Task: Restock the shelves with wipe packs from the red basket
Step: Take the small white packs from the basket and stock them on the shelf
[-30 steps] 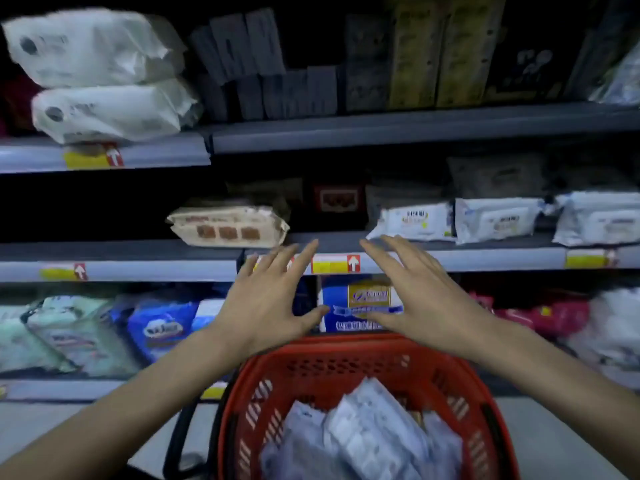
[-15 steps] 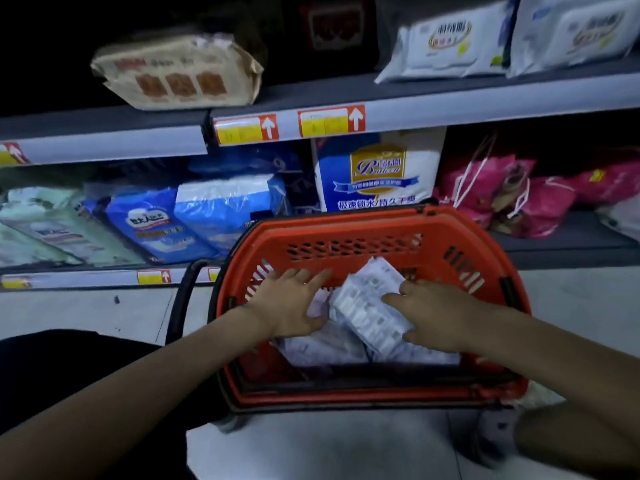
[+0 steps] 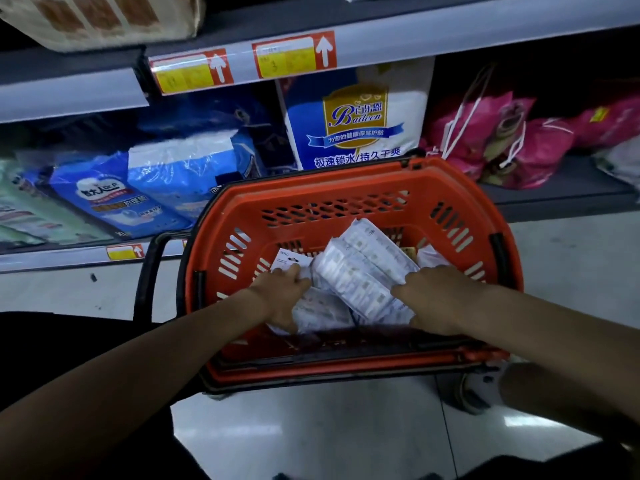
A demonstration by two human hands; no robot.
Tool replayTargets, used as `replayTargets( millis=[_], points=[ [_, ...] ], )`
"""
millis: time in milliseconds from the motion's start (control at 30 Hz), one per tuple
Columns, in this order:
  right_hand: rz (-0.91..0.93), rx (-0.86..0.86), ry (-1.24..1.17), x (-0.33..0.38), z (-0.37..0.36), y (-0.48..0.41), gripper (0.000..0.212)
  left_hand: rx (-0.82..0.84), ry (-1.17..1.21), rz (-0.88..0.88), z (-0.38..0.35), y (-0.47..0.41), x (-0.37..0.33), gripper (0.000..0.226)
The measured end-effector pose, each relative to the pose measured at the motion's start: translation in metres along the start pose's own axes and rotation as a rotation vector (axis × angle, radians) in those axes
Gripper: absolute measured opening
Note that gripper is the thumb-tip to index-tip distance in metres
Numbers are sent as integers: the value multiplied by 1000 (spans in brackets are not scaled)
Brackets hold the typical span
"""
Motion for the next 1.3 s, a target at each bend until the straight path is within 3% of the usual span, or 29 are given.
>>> replayTargets(
  millis=[133, 267, 367, 467, 700, 867, 967, 1133, 1200, 1300],
  points=[
    [4, -9, 3, 0, 4, -2, 47, 21, -13, 21, 3, -3, 2, 105],
    [23, -17, 11, 1, 12, -4, 46, 12, -3, 13, 13, 3, 4, 94],
    [35, -30, 10, 1, 19, -5, 49, -59, -13, 5, 32, 20, 7, 85],
    [32, -107, 7, 1, 30, -6, 63, -149, 31, -11, 58, 47, 22, 90],
    [15, -378, 22, -6, 54, 9, 109, -425, 512, -88, 94, 103, 74, 94],
    [112, -519, -88, -7, 58, 21, 121, -403, 1132, -120, 92, 116, 78, 78],
    [179, -603, -319, -8, 61, 25, 114, -345, 1409, -142, 88, 123, 69, 73],
    [244, -727, -781, -10, 72, 35, 66, -221, 1615, -195, 77, 129, 59, 56],
    [247, -688, -934, -9, 74, 37, 52, -195, 1683, -232, 74, 130, 58, 44],
    [245, -565, -1119, -6, 73, 37, 47, -210, 1820, -218, 72, 127, 63, 36]
  ],
)
Point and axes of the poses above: each hand's wrist, its own y-axis away from the middle knuckle, its own z-axis out of the back of the hand, x = y × z, the point moved 6 cm from there along -y, towards the middle knuckle, and after that the axes turned 5 degrees about x, right-handed, at the moved point
